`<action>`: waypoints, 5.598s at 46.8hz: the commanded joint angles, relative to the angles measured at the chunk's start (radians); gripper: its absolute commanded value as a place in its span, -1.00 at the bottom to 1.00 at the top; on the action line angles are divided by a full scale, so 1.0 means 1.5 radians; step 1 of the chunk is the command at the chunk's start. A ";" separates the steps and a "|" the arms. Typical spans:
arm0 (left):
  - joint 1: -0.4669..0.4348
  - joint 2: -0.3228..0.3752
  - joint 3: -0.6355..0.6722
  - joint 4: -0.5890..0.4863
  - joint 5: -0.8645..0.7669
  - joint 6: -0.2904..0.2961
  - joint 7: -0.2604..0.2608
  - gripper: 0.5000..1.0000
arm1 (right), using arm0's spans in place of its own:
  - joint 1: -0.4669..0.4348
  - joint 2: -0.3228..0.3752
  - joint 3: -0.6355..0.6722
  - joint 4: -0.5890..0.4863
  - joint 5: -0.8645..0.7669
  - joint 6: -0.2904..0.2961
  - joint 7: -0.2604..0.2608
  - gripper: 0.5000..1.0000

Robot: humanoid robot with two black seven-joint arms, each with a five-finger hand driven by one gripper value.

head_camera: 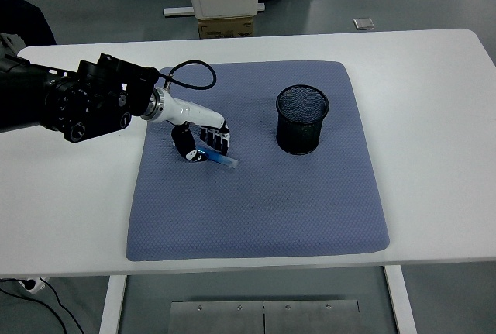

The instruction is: Left hand places marker in pen holder

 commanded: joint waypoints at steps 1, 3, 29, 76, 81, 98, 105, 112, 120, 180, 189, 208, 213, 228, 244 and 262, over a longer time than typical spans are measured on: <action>0.000 0.000 0.000 0.000 0.000 0.000 -0.001 -0.51 | 0.000 0.000 0.000 0.000 0.000 0.000 0.000 1.00; -0.001 0.000 0.000 0.000 0.000 0.000 -0.001 -0.51 | 0.000 0.000 0.000 0.000 0.000 0.000 0.000 1.00; 0.001 0.000 0.002 -0.001 0.009 0.000 -0.004 -0.86 | 0.000 0.000 0.000 0.000 0.000 0.000 0.000 1.00; -0.010 0.007 -0.006 -0.001 -0.031 0.001 -0.024 -1.00 | 0.000 0.000 0.000 0.000 0.000 0.000 0.000 1.00; -0.010 0.006 -0.006 -0.001 -0.031 0.001 -0.024 -0.99 | 0.000 0.000 0.000 0.000 0.000 0.000 0.000 1.00; -0.010 0.008 -0.007 0.000 -0.063 0.005 -0.024 -0.97 | 0.000 0.000 0.000 0.000 0.000 0.000 0.000 1.00; -0.011 0.008 -0.007 0.000 -0.064 0.008 -0.024 -0.98 | 0.000 0.000 0.000 0.000 0.000 0.000 0.000 1.00; -0.011 0.008 -0.014 0.006 -0.064 0.017 -0.024 -0.99 | 0.000 0.000 0.000 0.000 0.000 0.000 0.000 1.00; -0.012 0.008 -0.015 0.009 -0.064 0.019 -0.023 -0.99 | 0.000 0.000 0.000 0.000 0.000 0.000 0.000 1.00; 0.002 0.002 -0.013 0.000 -0.031 0.020 -0.058 -0.38 | 0.000 0.000 0.000 0.000 0.000 0.000 0.000 1.00; 0.003 0.000 -0.013 0.000 -0.031 0.020 -0.058 -0.38 | 0.000 0.000 0.000 0.000 0.000 0.000 0.000 1.00; 0.013 -0.001 -0.012 -0.001 -0.015 0.025 -0.058 -0.51 | 0.000 0.000 0.000 0.000 0.000 0.000 0.000 1.00; 0.013 -0.001 -0.012 -0.001 -0.013 0.025 -0.058 -0.57 | 0.000 0.000 0.000 0.000 0.000 0.000 0.000 1.00; 0.013 -0.001 -0.012 -0.001 -0.004 0.025 -0.059 -0.70 | 0.000 0.000 0.000 0.000 0.000 0.000 0.000 1.00; 0.017 -0.001 -0.012 -0.001 0.012 0.025 -0.070 -0.71 | 0.000 0.000 0.000 0.000 0.000 0.000 0.000 1.00; 0.018 -0.001 -0.012 -0.001 0.032 0.028 -0.070 -0.98 | 0.000 0.000 0.000 0.000 0.000 0.000 0.000 1.00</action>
